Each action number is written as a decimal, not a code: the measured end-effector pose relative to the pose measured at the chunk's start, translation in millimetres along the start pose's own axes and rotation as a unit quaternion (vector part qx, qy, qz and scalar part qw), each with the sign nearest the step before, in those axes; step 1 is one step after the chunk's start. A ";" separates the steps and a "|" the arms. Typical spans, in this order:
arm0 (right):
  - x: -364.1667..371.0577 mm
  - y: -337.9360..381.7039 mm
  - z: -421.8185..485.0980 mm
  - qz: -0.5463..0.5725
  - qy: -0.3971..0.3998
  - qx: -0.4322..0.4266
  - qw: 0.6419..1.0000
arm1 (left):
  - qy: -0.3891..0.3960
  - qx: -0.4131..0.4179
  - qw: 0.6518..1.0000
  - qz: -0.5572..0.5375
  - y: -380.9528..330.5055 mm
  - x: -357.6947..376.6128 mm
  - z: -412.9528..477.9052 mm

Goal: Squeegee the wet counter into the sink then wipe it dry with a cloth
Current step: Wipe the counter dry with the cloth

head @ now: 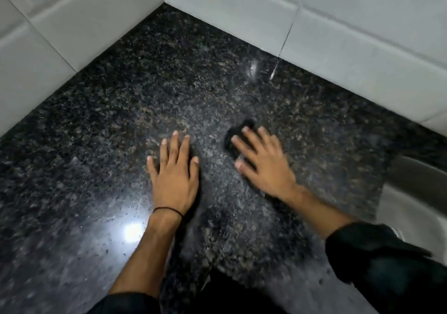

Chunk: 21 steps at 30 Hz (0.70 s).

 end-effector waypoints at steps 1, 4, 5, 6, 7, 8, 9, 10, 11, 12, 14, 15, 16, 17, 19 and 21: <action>5.7 19.5 -23.4 0.001 0.012 -0.058 0.998 | 0.007 -0.009 1.000 0.006 0.3 3.3 -12.3; 4.4 21.3 -81.3 0.003 0.053 -0.209 0.976 | 0.031 -0.025 0.999 0.009 -0.8 13.4 -47.8; -1.6 3.5 -87.9 -0.002 0.057 -0.228 0.972 | 0.038 -0.021 0.999 0.011 -3.3 16.9 -59.0; -8.0 -19.6 -89.1 -0.010 0.055 -0.217 0.975 | 0.040 -0.010 0.999 0.015 -7.2 20.7 -69.0; -14.5 -46.0 -87.2 -0.016 0.048 -0.170 0.984 | 0.040 0.001 0.999 0.021 -10.4 24.4 -80.2; -21.1 -73.4 -84.2 -0.016 0.035 -0.096 0.995 | 0.038 0.005 0.999 0.028 -11.4 27.7 -91.7; -27.0 -98.3 -80.2 -0.014 0.022 -0.006 1.000 | 0.039 0.002 0.999 0.035 -10.4 32.2 -99.7; -30.5 -116.8 -77.6 -0.009 0.009 0.088 0.996 | 0.044 -0.009 0.998 0.044 -7.7 37.4 -105.6; -31.0 -124.5 -77.3 -0.007 -0.003 0.169 0.986 | 0.049 -0.023 0.997 0.048 -3.9 42.7 -111.4; -29.5 -120.9 -78.4 -0.010 -0.015 0.224 0.974 | 0.053 -0.035 0.997 0.049 -0.4 47.2 -116.6; -23.2 -87.7 -83.1 -0.015 -0.028 0.261 0.965 | 0.047 -0.036 0.997 0.046 2.2 51.0 -121.3; -18.9 -63.4 -86.6 -0.013 -0.029 0.247 0.969 | 0.043 -0.029 0.998 0.044 1.6 51.3 -121.3; -12.6 -35.5 -91.3 -0.010 -0.024 0.217 0.976 | 0.041 -0.024 0.998 0.041 1.7 51.5 -119.5; -5.9 -5.2 -100.7 -0.011 -0.021 0.182 0.983 | 0.040 -0.020 0.998 0.040 2.1 51.4 -119.1; 6.4 49.7 -128.4 -0.011 -0.026 0.110 0.994 | 0.044 -0.012 0.998 0.043 3.0 50.9 -119.3; 18.2 83.3 -163.2 -0.007 -0.014 0.025 1.000 | 0.061 -0.009 0.997 0.036 3.1 49.3 -118.3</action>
Point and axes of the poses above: each hand's wrist, its own z-axis towards the middle knuckle, its own x-axis out of the palm, y = z × x, the point moved 6 cm from there along z, towards the middle knuckle
